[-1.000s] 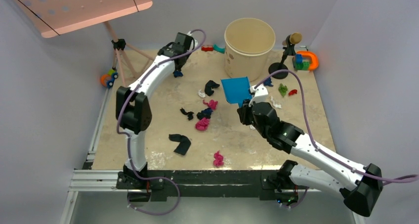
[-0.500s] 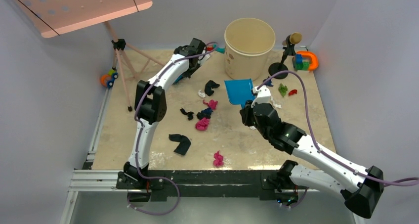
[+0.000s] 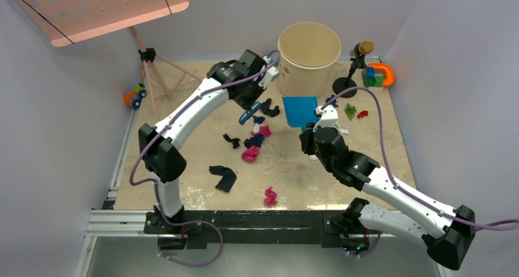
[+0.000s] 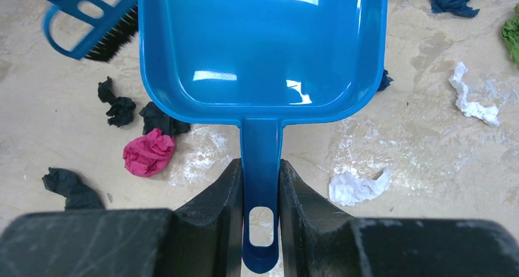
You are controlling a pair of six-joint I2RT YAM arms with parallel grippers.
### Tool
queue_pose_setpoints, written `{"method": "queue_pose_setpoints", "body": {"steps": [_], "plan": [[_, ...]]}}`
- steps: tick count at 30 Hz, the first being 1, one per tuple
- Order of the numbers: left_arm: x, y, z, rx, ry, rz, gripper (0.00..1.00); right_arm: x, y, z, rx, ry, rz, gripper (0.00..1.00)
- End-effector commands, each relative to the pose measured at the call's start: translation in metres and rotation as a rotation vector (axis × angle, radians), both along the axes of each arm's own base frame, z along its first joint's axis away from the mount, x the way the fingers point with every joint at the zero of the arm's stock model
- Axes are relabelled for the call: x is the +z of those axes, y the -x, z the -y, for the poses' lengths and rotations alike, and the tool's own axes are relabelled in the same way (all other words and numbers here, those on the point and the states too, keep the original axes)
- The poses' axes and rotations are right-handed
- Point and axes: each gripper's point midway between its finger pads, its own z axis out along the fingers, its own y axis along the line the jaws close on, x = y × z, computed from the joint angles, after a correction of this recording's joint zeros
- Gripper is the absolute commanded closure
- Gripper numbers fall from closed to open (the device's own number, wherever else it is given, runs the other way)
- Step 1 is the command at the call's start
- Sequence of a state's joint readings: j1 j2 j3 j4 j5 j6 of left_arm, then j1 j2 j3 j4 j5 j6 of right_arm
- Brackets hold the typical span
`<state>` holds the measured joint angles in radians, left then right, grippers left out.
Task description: Sweep away the paper scraps from the table
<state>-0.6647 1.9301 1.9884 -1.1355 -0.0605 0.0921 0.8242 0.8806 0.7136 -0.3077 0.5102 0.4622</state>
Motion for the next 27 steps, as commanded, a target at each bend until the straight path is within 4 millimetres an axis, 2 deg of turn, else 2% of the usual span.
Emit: {"method": "queue_pose_setpoints", "body": {"steps": [1, 5, 8, 11, 14, 19, 23, 25, 27], "plan": [[0.034, -0.032, -0.013, 0.16, 0.092, 0.182, 1.0, 0.022, -0.004, 0.006, -0.06, -0.057, 0.046, 1.0], [0.035, -0.058, 0.005, 0.199, 0.142, 0.221, 1.0, 0.023, -0.003, 0.009, -0.072, -0.062, 0.043, 1.0], [0.03, -0.09, 0.008, 0.18, 0.069, 0.312, 1.0, 0.024, -0.002, 0.01, -0.073, -0.067, 0.045, 1.0], [0.019, -0.115, 0.012, 0.126, -0.011, 0.392, 1.0, 0.027, -0.001, 0.011, -0.075, -0.072, 0.051, 1.0], [-0.003, -0.125, 0.027, 0.016, -0.052, 0.394, 1.0, 0.032, 0.001, 0.014, -0.077, -0.079, 0.059, 1.0], [-0.042, -0.108, 0.043, -0.171, -0.187, 0.324, 1.0, 0.038, 0.003, 0.02, -0.091, -0.082, 0.073, 1.0], [-0.07, -0.071, 0.057, -0.321, -0.29, 0.225, 1.0, 0.043, 0.002, 0.018, -0.079, -0.092, 0.089, 1.0], [-0.07, -0.054, 0.06, -0.334, -0.314, 0.189, 1.0, 0.046, 0.002, 0.017, -0.074, -0.092, 0.092, 1.0], [-0.059, -0.034, 0.06, -0.285, -0.238, 0.12, 1.0, 0.048, 0.001, 0.017, -0.073, -0.09, 0.093, 1.0]]}}
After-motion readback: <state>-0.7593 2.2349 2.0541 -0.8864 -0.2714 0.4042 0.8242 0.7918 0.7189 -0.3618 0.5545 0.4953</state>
